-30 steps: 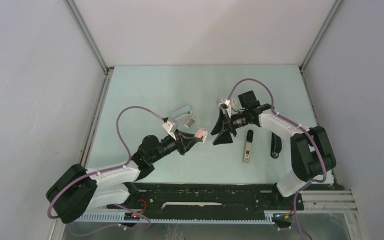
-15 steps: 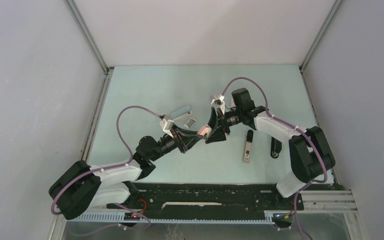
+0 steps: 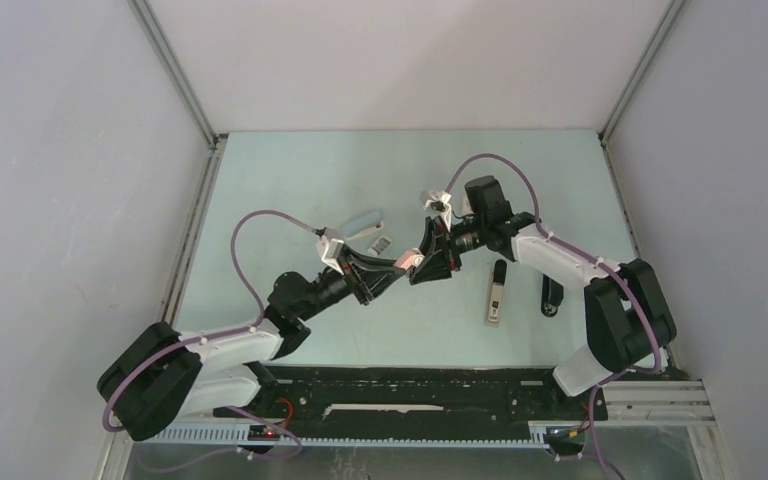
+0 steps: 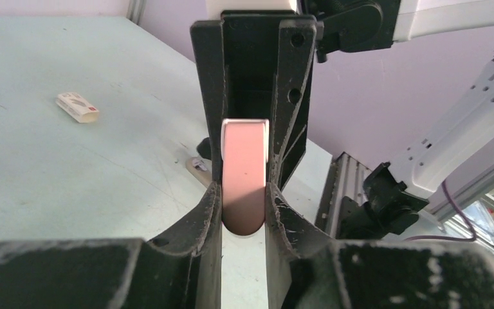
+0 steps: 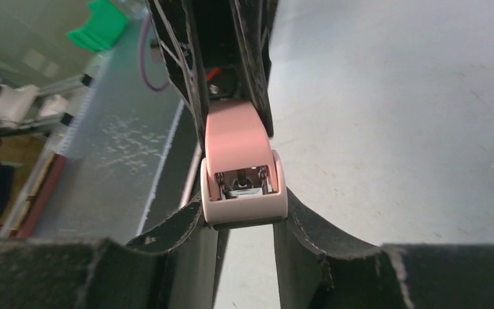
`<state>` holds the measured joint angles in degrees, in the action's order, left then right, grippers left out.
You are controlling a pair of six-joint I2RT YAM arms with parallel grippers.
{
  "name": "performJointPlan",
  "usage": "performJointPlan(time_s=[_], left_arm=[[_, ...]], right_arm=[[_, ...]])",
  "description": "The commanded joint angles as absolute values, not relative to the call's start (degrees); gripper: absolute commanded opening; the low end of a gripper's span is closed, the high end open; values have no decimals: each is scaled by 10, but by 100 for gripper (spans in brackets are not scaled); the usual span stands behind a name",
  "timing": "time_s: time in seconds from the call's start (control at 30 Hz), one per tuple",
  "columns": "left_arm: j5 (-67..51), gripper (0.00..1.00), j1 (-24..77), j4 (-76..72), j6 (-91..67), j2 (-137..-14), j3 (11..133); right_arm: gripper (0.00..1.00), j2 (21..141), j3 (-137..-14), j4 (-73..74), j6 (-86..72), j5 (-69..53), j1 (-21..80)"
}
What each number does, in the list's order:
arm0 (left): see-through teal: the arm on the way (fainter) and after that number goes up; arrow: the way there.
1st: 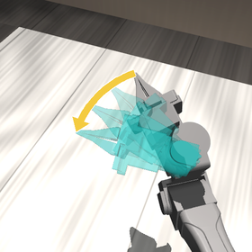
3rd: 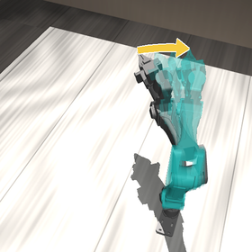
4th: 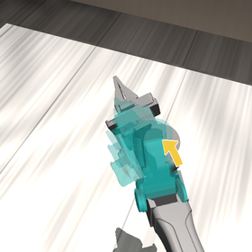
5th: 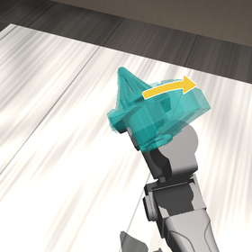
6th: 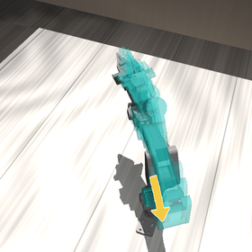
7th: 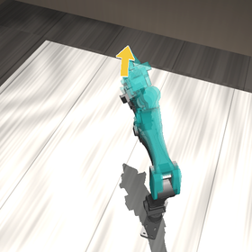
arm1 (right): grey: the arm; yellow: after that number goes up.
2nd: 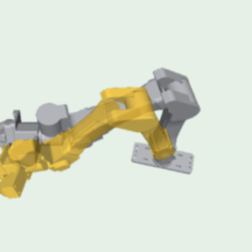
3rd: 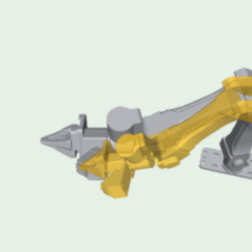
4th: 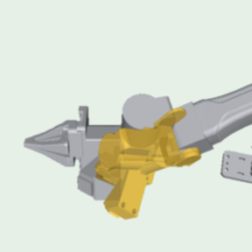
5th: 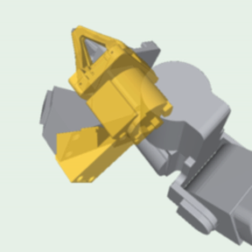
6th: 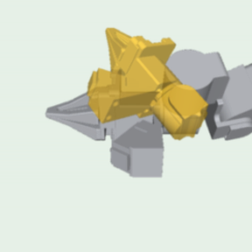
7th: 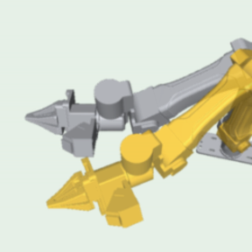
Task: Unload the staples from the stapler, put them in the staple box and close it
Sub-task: Unload the staple at the center of the board.
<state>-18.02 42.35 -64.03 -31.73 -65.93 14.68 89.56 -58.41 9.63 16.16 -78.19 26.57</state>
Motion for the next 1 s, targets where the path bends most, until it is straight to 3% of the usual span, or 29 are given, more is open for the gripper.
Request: performJointPlan(time_s=[0.0, 0.23, 0.53, 0.97], left_arm=[[-191, 0, 378, -593, -240, -637, 154], [-209, 0, 353, -434, -138, -622, 194], [-208, 0, 355, -299, -40, -697, 269], [-67, 0, 430, -225, 112, -847, 372]], right_arm=[[5, 866, -592, 195, 282, -698, 234], [3, 885, -648, 322, 424, -552, 193], [2, 883, -663, 386, 588, -341, 240], [6, 951, -673, 389, 690, -249, 306]])
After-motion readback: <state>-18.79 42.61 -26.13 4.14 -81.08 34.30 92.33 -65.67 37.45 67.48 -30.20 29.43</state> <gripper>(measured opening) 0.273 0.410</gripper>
